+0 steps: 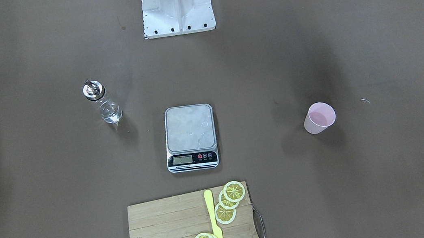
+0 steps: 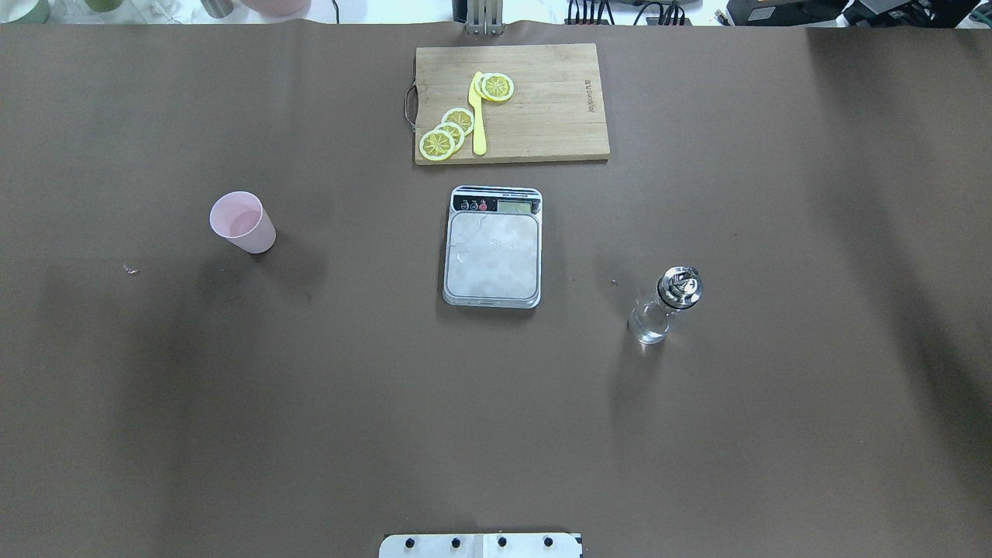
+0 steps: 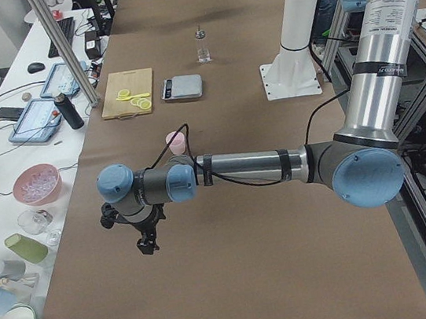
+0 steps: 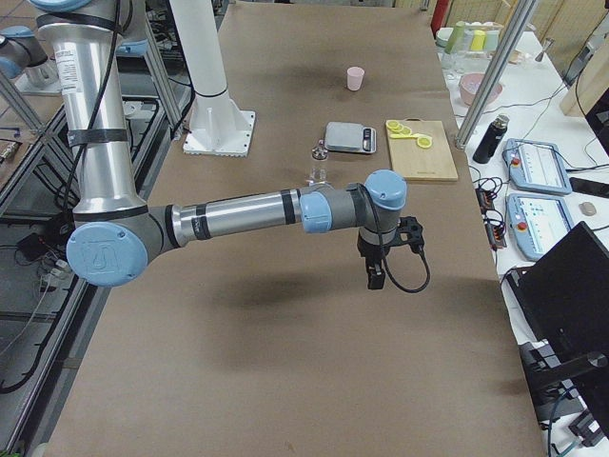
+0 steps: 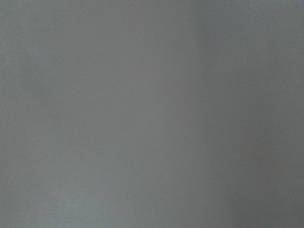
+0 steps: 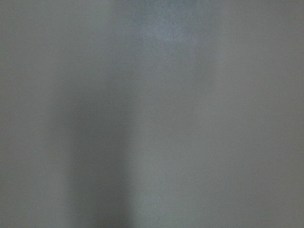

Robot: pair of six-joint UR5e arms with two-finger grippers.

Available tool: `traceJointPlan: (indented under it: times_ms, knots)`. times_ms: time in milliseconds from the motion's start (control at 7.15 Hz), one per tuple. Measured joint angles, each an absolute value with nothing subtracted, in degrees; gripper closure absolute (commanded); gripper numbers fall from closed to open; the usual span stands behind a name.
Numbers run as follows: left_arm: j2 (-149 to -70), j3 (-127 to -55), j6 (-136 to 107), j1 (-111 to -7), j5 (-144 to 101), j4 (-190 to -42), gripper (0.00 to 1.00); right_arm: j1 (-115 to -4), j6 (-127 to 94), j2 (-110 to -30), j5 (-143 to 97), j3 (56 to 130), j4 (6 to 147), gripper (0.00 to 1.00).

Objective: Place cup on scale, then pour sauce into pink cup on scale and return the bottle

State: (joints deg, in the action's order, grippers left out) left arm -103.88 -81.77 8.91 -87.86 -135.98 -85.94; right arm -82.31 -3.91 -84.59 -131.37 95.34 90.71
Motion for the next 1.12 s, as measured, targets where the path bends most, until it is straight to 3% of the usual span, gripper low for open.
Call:
traceJointPlan:
  times_ms: [700,1119]
  knots:
    - [-107.4,-94.7,-16.6,-73.5,-137.3,-85.6,0.01,-81.8,-3.6,-84.7,-131.1,96.5,90.6,0.00]
    - [-111.9,-96.0,-30.4,-65.1,-137.1,-86.0,0.02,-81.6,-4.3,-85.1,-131.1,97.5,90.6,0.00]
